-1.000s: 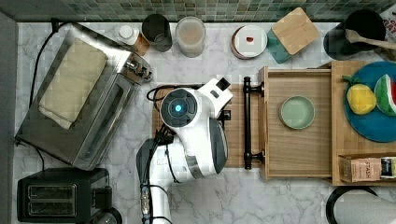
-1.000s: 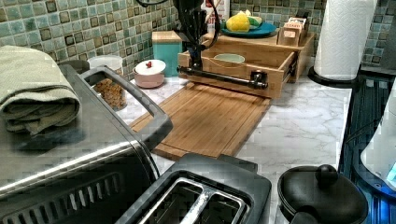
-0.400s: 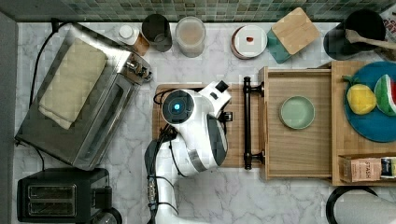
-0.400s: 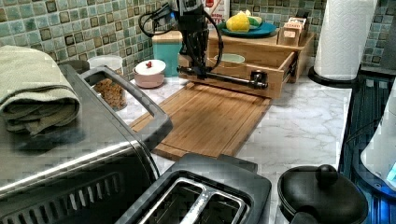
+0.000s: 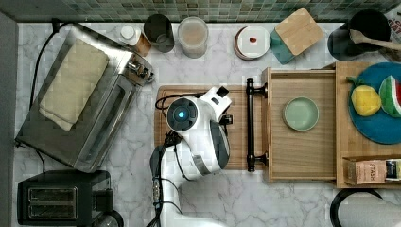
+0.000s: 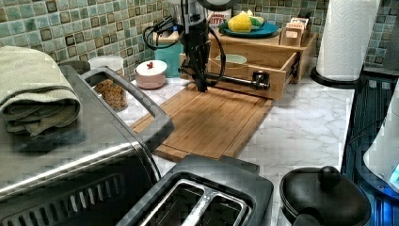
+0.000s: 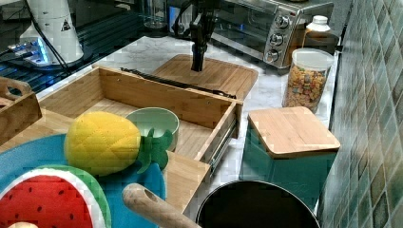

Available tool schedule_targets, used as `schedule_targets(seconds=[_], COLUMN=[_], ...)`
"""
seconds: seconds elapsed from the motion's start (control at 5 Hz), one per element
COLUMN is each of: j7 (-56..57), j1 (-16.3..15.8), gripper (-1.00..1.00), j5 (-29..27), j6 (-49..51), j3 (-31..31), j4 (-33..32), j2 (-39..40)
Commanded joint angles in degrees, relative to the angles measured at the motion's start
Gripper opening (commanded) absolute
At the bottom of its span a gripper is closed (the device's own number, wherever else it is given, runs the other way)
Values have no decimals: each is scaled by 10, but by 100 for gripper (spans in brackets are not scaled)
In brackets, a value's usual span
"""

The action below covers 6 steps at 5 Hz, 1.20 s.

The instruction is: Close the drawer.

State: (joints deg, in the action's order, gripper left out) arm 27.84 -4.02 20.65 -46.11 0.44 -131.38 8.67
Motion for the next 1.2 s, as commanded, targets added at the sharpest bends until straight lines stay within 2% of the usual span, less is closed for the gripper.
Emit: schedule_targets(seconds=[0.2, 0.6, 1.2], j7=[56, 110, 220], j1=[42, 76, 151], gripper=[-100, -100, -100], j5=[8, -8, -45], j6=[-11, 4, -40], j3=[-30, -39, -86], j4=[39, 44, 50], j2=[31, 16, 17])
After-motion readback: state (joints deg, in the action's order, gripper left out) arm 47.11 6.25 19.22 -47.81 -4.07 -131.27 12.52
